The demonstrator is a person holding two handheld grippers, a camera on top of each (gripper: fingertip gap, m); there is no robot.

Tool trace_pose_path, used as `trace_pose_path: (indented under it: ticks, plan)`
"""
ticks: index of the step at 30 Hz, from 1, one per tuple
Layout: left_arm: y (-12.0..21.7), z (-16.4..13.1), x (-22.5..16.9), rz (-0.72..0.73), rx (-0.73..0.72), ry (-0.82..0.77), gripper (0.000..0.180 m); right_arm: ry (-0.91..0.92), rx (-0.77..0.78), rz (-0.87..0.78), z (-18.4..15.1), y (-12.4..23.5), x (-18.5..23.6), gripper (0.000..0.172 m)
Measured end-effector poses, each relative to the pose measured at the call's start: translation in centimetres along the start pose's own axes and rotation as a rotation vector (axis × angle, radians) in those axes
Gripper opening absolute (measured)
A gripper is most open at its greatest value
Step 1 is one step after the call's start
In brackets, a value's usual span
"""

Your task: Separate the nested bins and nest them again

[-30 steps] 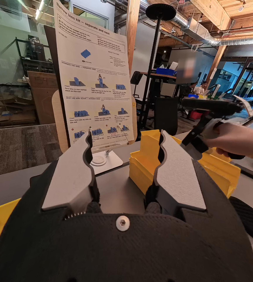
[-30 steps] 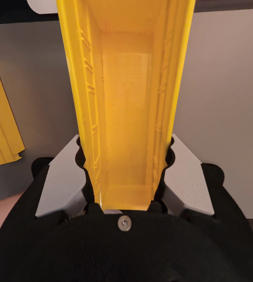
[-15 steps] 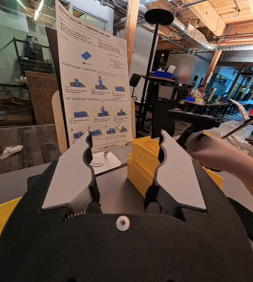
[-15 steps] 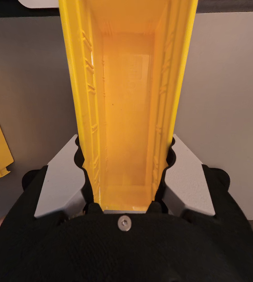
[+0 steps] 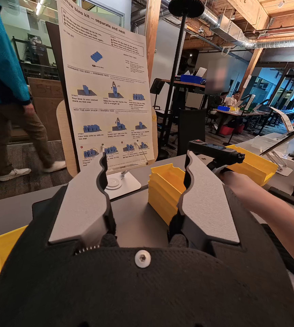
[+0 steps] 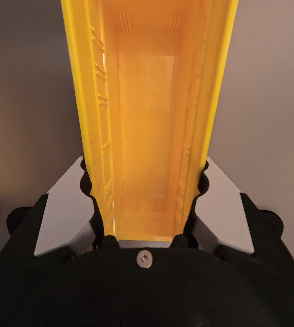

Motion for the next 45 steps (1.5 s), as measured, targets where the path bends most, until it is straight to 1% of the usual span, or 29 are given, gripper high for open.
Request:
trace_pose_path:
  ticks: [3,6,8,10,15,18,19,21,23,26,28,30,31,33,34,35,37,40,45]
  plan:
    - [-0.5,-0.2,-0.2,0.002,0.017,-0.005,0.088,0.023,0.004,-0.002,0.0,-0.2,0.1,0.132]
    - [-0.9,-0.4,-0.6,-0.019,0.024,0.009,0.090,0.101,-0.013,0.020,-0.2,0.3,0.3,0.135]
    - [-1.0,-0.4,-0.9,-0.031,0.018,0.016,0.091,0.156,-0.072,0.037,-0.3,1.7,0.1,0.136]
    - [-1.1,-0.3,-1.3,-0.025,0.012,0.007,0.092,0.218,-0.155,0.029,-0.5,3.8,-0.5,0.136]
    - [-1.4,-0.3,-2.8,-0.039,0.012,-0.024,0.094,0.336,-0.460,0.001,-1.8,10.4,-4.1,0.135]
    - [-1.2,-0.4,-3.5,-0.013,0.053,-0.064,0.098,0.395,-0.702,-0.027,-3.0,13.7,-7.2,0.135]
    - [-1.0,-0.4,-3.5,0.022,0.071,-0.085,0.100,0.414,-0.782,-0.044,-3.5,14.5,-8.4,0.135]
    - [-0.3,-0.6,-2.7,0.135,0.111,-0.110,0.105,0.452,-0.919,-0.088,-4.4,15.4,-10.6,0.134]
    - [0.5,-0.9,-1.2,0.258,0.172,-0.118,0.109,0.470,-0.998,-0.123,-5.0,15.8,-12.9,0.134]
    - [1.4,-2.4,2.4,0.442,0.366,-0.129,0.124,0.468,-1.012,-0.090,-5.6,15.6,-15.9,0.133]
    - [1.5,-3.9,5.2,0.493,0.523,-0.114,0.133,0.458,-1.017,-0.054,-5.8,15.2,-17.7,0.133]
    - [1.2,-5.6,7.6,0.477,0.633,-0.009,0.139,0.452,-1.019,-0.015,-5.9,14.6,-19.3,0.133]
    - [1.2,-6.6,8.8,0.492,0.689,0.050,0.143,0.444,-1.023,0.006,-5.8,14.2,-20.1,0.133]
    - [1.1,-8.6,11.0,0.557,0.832,0.122,0.153,0.435,-1.024,0.053,-5.6,13.1,-21.4,0.133]
    - [1.1,-9.4,11.9,0.593,0.890,0.152,0.156,0.430,-1.024,0.073,-5.4,12.5,-22.1,0.131]
    - [1.1,-10.1,12.6,0.625,0.932,0.170,0.157,0.426,-1.010,0.097,-5.0,12.1,-22.5,0.130]
    - [0.8,-11.0,13.8,0.676,0.968,0.176,0.158,0.433,-0.973,0.145,-4.5,11.3,-23.1,0.130]
    - [0.2,-12.6,14.8,0.709,1.042,0.232,0.158,0.429,-0.939,0.167,-4.0,10.1,-23.9,0.128]
    - [0.0,-14.7,16.5,0.811,1.123,0.279,0.157,0.418,-0.886,0.226,-3.2,8.4,-24.9,0.127]
Point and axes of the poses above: each gripper's, where its closed fingertips meet, y back along the fingers, z out of its top, x = y × z across the jaws, the point moved 10 cm from there along y, back along the fingers, and after that the axes turned 5 degrees about y, right-handed, at the moved point
